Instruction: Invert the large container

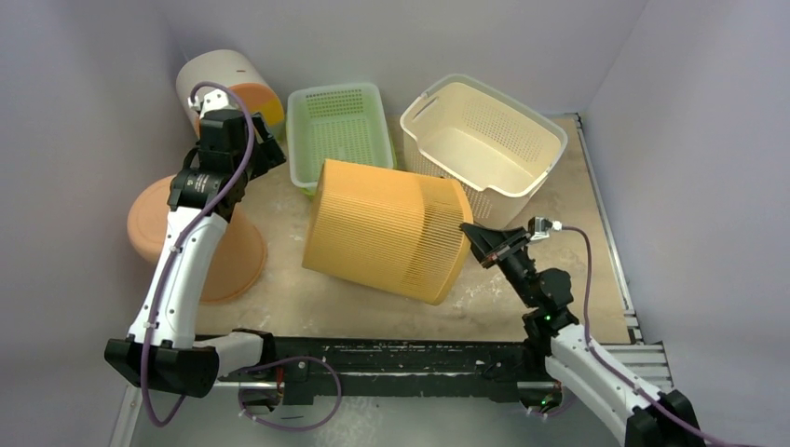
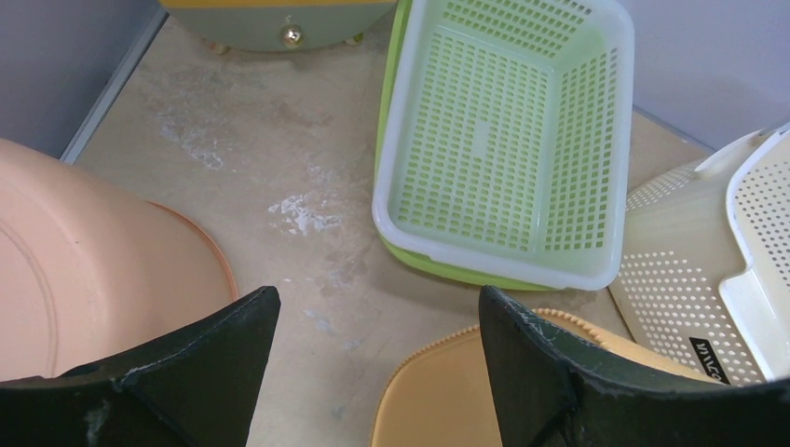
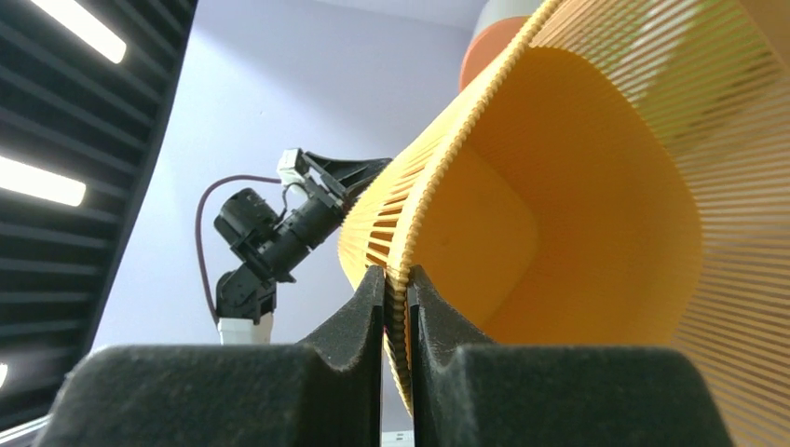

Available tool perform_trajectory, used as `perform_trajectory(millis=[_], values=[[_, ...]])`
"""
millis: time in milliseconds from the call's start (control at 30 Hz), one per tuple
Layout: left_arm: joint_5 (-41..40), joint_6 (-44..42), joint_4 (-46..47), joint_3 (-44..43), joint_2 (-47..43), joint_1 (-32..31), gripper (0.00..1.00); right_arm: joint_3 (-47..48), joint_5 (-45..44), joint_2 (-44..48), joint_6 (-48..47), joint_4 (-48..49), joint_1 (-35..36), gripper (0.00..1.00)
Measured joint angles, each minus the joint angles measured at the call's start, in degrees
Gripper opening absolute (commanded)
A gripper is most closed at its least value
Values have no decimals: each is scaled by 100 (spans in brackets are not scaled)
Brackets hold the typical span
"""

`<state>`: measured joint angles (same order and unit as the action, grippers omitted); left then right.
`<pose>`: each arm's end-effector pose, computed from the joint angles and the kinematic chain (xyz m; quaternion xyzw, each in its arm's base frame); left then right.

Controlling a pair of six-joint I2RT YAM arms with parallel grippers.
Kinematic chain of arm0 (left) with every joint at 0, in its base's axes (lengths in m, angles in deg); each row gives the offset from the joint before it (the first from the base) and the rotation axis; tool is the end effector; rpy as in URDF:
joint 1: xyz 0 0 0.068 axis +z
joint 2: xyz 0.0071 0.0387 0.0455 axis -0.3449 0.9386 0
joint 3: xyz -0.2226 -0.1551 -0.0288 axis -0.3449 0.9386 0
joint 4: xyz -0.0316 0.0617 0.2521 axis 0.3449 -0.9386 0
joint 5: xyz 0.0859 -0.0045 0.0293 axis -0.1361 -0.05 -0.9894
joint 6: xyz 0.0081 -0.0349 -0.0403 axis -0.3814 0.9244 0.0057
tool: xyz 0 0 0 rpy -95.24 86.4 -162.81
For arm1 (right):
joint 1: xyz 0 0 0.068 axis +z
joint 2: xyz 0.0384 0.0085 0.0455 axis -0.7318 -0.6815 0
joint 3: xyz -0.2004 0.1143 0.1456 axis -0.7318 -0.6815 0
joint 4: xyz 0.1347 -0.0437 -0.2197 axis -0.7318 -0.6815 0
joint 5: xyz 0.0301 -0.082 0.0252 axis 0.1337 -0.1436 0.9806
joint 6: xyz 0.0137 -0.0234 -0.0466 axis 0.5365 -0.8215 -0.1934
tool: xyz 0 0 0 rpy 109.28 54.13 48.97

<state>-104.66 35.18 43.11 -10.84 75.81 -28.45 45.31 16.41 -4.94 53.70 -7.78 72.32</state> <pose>0.2449 -0.0251 0.4207 -0.2368 0.8274 -0.0430 0.5075 0.1352 0.0686 0.2300 0.2600 0.5023 0.7137 0.4133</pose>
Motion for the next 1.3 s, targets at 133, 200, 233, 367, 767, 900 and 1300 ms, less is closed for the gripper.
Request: perform_trajectory(millis=[133, 200, 233, 367, 767, 900, 1300], values=[[2, -13, 7, 17, 17, 0, 75, -103, -83, 382, 33, -662, -83, 9], [0, -28, 9, 17, 20, 0, 75, -94, -138, 332, 48, -763, -101, 9], [2, -33, 9, 17, 22, 0, 75, -63, -166, 273, 46, -815, -107, 10], [7, -98, 22, 22, 37, 0, 75, 328, -302, -72, -35, -1172, -136, 11], [44, -109, 55, 258, 35, 0, 75, 892, -1099, 702, 9, -3390, -192, 8], [55, -109, 76, 286, 35, 0, 75, 1043, -1412, 898, 105, -4046, -216, 11], [70, -109, 308, 498, 55, 0, 75, 1196, -1814, 1110, 450, -5346, -256, 12]])
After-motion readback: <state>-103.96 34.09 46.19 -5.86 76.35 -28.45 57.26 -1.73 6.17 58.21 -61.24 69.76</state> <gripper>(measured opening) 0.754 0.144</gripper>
